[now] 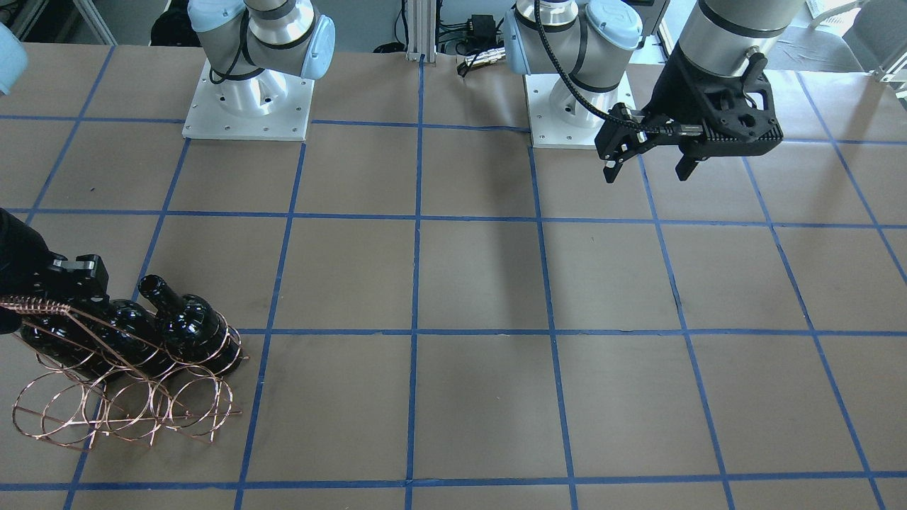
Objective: Place wine into wine basket
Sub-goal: 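Open the right gripper and raise it away from the rack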
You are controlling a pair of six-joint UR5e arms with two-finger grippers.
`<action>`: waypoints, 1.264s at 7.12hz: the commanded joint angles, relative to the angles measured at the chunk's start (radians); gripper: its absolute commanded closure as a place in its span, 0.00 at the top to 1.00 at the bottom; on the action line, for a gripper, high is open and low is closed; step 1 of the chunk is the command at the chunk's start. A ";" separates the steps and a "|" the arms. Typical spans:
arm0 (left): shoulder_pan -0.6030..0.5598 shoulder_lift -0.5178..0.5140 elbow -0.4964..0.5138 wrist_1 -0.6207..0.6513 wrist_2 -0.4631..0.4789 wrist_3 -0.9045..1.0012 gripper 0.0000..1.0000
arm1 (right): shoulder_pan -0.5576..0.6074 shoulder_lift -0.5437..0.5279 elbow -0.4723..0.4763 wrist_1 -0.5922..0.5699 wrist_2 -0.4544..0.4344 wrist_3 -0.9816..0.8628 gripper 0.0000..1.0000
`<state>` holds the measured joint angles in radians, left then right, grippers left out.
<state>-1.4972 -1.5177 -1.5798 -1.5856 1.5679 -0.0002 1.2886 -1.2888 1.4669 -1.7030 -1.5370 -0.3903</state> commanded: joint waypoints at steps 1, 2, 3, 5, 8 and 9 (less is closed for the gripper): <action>0.000 0.004 0.001 -0.005 -0.002 0.006 1.00 | 0.000 -0.006 0.003 -0.056 -0.003 0.054 0.99; 0.000 0.004 0.001 -0.007 -0.003 0.005 1.00 | 0.000 -0.016 -0.019 -0.043 -0.006 0.062 1.00; 0.000 0.002 0.000 -0.011 -0.005 0.003 1.00 | 0.002 -0.073 -0.042 0.029 -0.008 0.062 1.00; 0.000 0.002 0.000 -0.013 -0.002 0.005 1.00 | 0.100 -0.221 -0.046 0.228 -0.073 0.178 1.00; 0.000 0.004 -0.011 -0.013 0.000 0.005 1.00 | 0.387 -0.251 -0.039 0.258 -0.055 0.476 0.99; 0.000 0.004 -0.011 -0.013 0.000 0.005 1.00 | 0.382 -0.250 -0.039 0.258 -0.051 0.456 0.99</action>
<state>-1.4972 -1.5147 -1.5887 -1.5984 1.5676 0.0046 1.6377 -1.5377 1.4257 -1.4474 -1.5930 0.0469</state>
